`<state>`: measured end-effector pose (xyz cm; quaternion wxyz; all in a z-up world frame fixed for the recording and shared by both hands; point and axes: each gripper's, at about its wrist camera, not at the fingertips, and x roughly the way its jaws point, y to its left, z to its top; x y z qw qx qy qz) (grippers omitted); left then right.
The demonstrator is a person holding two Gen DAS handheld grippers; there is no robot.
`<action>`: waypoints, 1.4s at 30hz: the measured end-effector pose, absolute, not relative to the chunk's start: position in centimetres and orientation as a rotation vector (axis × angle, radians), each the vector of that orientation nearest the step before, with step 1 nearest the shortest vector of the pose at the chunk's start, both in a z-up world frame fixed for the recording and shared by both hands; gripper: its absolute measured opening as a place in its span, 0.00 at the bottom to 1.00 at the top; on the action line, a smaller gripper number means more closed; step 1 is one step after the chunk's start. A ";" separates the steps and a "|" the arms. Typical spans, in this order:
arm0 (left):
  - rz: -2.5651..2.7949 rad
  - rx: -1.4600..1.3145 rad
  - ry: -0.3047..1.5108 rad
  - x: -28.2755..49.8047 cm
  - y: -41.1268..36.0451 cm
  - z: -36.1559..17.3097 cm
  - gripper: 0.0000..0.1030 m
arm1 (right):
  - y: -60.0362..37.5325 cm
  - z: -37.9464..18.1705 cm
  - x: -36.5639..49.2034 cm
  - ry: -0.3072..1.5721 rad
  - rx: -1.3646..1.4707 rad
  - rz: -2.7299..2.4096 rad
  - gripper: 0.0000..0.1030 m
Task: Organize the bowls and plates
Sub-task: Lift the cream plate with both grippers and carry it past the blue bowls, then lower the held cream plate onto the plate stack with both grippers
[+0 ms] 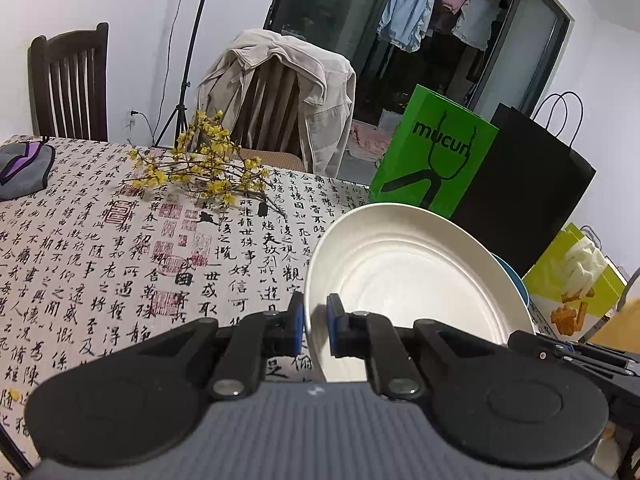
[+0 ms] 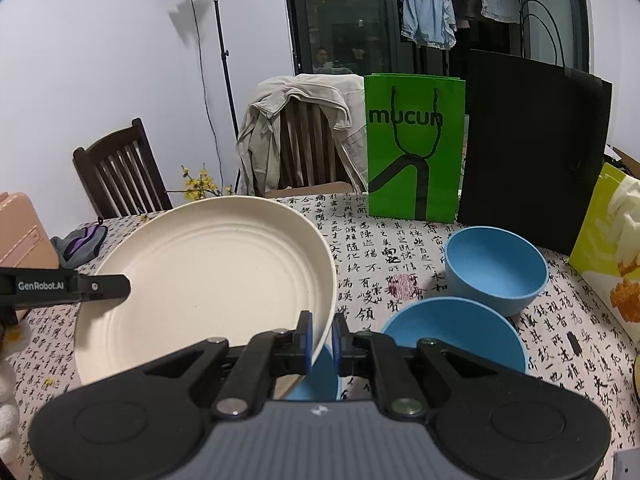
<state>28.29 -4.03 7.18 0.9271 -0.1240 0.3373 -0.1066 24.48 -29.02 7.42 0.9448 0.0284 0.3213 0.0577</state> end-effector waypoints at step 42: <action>-0.212 -0.212 0.691 16.4 -4.0 4.5 0.11 | -28.9 4.3 11.7 0.646 0.082 0.135 0.10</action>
